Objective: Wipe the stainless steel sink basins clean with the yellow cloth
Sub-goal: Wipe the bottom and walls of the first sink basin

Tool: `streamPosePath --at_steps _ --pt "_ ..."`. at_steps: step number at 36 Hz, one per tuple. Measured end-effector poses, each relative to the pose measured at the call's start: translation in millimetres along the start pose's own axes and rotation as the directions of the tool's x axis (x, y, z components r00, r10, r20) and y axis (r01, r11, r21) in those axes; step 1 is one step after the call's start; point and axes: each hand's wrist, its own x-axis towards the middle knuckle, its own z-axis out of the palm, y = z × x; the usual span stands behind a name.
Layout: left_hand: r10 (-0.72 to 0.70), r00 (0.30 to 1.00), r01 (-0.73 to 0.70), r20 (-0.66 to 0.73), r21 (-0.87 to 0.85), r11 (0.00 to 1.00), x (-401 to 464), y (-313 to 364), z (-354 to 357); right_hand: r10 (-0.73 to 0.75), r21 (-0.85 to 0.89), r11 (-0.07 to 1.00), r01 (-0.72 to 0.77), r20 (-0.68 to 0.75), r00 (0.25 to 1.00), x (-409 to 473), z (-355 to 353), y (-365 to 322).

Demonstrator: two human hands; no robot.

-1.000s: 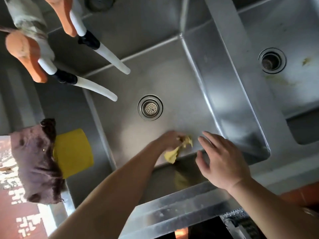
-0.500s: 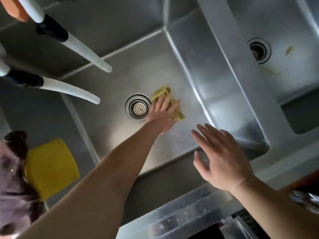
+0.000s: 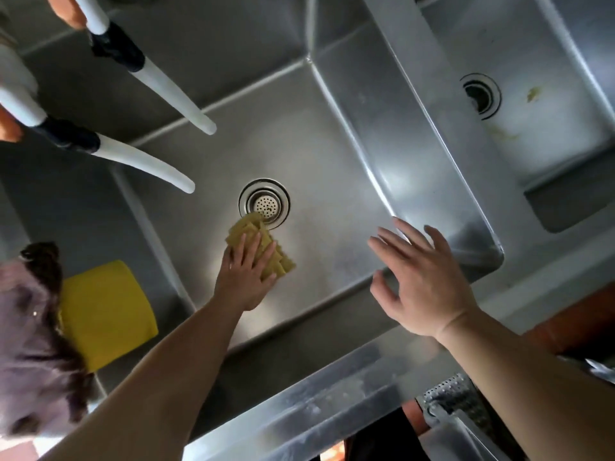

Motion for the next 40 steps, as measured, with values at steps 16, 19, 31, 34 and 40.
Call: streamPosePath --at_steps 16,19,31,34,40 --pt "-0.335 0.648 0.734 0.684 -0.444 0.514 -28 48 8 -0.002 0.052 0.999 0.007 -0.110 0.994 0 3 0" --pt "-0.305 0.649 0.693 0.697 -0.377 0.614 -31 71 -3 0.001 0.062 0.998 0.006 -0.113 0.994 -1 2 1" --pt "0.088 0.753 0.332 0.652 -0.492 0.804 -42 73 -75 0.007 0.150 0.989 0.010 -0.112 0.994 0 0 0" --pt "0.176 0.778 0.508 0.603 -0.769 0.388 -65 63 -109 0.008 0.177 0.984 0.010 -0.100 0.995 -1 1 1" --pt "0.022 0.977 0.213 0.212 -0.964 -0.157 -108 73 -160 -0.015 0.214 0.976 0.041 -0.124 0.992 -3 0 1"
